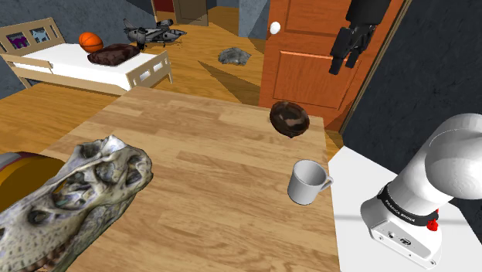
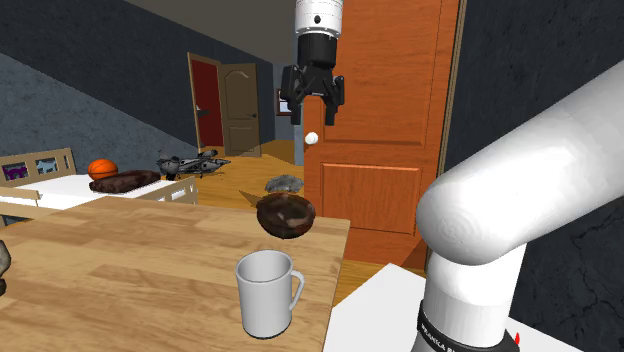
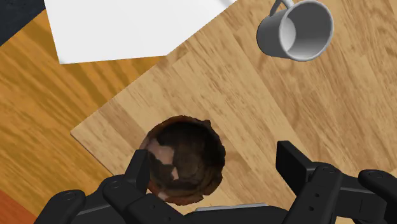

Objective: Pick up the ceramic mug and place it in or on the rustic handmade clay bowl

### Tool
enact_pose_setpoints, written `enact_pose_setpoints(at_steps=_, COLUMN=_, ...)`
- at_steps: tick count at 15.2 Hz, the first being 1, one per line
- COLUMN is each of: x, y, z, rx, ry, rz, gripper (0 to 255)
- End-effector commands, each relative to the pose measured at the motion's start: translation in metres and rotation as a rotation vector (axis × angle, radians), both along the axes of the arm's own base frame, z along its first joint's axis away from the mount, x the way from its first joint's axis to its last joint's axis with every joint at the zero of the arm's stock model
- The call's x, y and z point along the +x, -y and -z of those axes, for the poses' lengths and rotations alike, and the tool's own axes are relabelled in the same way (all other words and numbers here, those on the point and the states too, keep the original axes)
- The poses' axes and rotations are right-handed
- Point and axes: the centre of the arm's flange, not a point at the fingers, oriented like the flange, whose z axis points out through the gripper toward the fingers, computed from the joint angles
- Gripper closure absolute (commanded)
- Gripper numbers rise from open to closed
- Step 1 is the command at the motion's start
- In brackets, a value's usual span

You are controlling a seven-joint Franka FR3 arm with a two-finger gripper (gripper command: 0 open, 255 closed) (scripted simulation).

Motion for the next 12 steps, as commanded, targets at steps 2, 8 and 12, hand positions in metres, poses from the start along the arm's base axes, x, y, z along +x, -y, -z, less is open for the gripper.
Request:
enact_pose_setpoints(at_steps=2, x=-0.004, y=-0.008, z=0.01, rx=0.0, ry=-0.002, rz=-0.002, gripper=0)
enact_pose_setpoints(at_steps=8, x=-0.027, y=-0.053, z=0.07, rx=0.003, ry=-0.011, rz=-0.013, gripper=0)
enact_pose_setpoints(at_steps=12, x=-0.043, y=-0.083, z=0.11, rx=0.004, ry=-0.018, rz=-0.021, gripper=0)
